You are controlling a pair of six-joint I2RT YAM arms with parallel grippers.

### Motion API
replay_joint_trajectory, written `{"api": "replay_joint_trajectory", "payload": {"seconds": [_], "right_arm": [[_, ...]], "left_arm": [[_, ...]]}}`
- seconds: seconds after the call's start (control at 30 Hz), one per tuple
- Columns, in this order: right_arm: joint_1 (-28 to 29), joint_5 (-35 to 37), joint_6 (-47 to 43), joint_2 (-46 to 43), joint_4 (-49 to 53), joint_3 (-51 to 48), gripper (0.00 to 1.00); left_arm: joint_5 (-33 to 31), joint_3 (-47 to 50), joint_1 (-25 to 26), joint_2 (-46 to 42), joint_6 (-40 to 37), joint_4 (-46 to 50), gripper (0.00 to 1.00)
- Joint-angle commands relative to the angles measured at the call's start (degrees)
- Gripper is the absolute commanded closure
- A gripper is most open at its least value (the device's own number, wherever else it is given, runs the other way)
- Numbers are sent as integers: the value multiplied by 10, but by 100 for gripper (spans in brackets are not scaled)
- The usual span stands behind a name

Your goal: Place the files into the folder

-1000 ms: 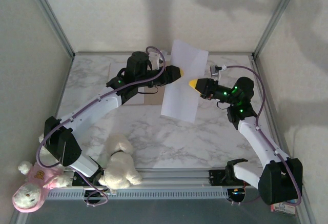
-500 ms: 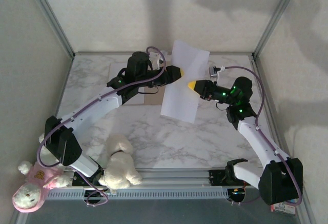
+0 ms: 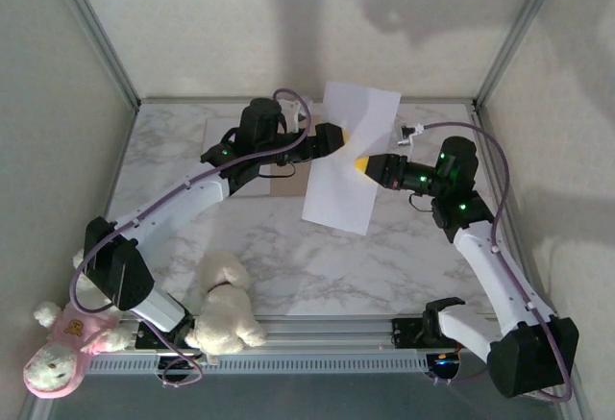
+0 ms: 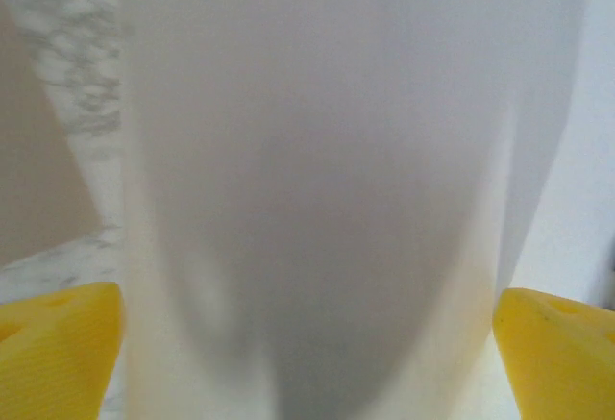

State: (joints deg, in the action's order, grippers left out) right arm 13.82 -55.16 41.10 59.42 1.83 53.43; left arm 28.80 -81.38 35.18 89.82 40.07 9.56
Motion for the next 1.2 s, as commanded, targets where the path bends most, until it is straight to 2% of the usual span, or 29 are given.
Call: {"api": "replay_joint_trajectory", "payload": {"seconds": [0.0,0.07,0.2,0.37,0.43,0.7,0.83,1.17], "right_arm": [[3,33,-136,3,201,61,100],[3,70,-183,14,289,100,100],[3,160,-244,32,422,164,100],[2,244,-264,39,498,208,100],[2,251,-265,38,503,217,100],[2,268,-266,27,487,230,100],[3,274,-261,32,483,240,100],[-7,354,-263,23,475,276,100]], "left_arm": [[-117,-29,-19,-7,-16,80,1],[-150,-38,-29,8,-25,97,0],[-167,-49,-51,68,-31,93,1],[-228,-101,-59,184,-51,120,10],[-255,-116,-63,230,-49,132,17],[-295,-133,-46,340,-59,120,29],[-322,-142,-36,371,-55,130,32],[-306,-101,-16,396,-18,108,38]]}}
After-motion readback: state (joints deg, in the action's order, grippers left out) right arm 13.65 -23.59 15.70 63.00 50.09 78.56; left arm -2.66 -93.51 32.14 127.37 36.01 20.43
